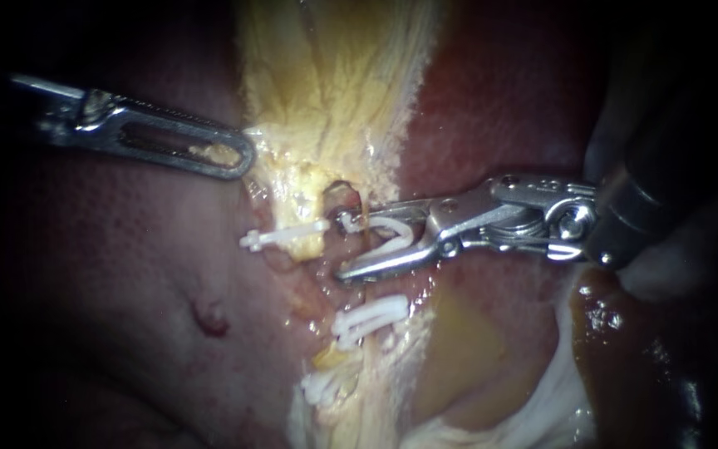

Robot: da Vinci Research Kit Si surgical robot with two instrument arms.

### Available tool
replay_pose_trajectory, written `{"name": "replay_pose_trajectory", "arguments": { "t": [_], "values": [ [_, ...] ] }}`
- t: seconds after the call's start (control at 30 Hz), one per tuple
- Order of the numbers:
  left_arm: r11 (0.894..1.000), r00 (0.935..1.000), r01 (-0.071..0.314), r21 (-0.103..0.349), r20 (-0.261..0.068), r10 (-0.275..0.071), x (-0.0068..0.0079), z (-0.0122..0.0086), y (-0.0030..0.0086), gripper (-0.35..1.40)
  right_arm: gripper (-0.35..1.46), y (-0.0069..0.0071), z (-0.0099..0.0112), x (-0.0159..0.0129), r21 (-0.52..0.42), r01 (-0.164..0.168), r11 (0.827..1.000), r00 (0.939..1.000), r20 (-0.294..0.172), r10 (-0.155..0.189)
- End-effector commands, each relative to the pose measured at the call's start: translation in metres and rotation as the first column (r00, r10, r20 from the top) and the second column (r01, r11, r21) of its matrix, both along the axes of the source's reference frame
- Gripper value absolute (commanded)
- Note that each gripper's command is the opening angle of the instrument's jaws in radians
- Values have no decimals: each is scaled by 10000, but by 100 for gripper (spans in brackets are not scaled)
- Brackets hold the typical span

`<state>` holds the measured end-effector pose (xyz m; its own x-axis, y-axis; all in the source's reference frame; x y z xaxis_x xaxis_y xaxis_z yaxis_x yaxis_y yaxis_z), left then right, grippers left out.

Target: Clipping third clip right tube

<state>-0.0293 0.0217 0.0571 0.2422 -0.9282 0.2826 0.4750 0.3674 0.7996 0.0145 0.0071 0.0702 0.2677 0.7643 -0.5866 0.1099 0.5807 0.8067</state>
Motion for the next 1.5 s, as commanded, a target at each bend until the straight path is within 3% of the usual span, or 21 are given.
{"name": "replay_pose_trajectory", "arguments": {
  "t": [0.03,0.27,0.47,1.0,1.5],
  "values": [
    [10000,10000,-1,0,0,1,0,0,0,-35,49,2,-4,0,114,-33,9999,9999,-148,35],
    [10000,10000,-5,0,2,5,0,0,0,-35,49,8,-28,-1,726,-78,9973,9945,-1038,153],
    [10000,10000,-5,0,2,5,0,0,0,-35,48,7,-46,1,1176,174,9929,9883,-1528,8],
    [10000,10000,-8,-1,4,8,0,1,1,-35,36,6,-47,-6,1276,303,9914,9874,-1581,-98],
    [10000,10000,-10,-5,4,10,1,3,1,-35,-20,7,-45,-15,1276,352,9912,9869,-1609,-143]
  ]
}}
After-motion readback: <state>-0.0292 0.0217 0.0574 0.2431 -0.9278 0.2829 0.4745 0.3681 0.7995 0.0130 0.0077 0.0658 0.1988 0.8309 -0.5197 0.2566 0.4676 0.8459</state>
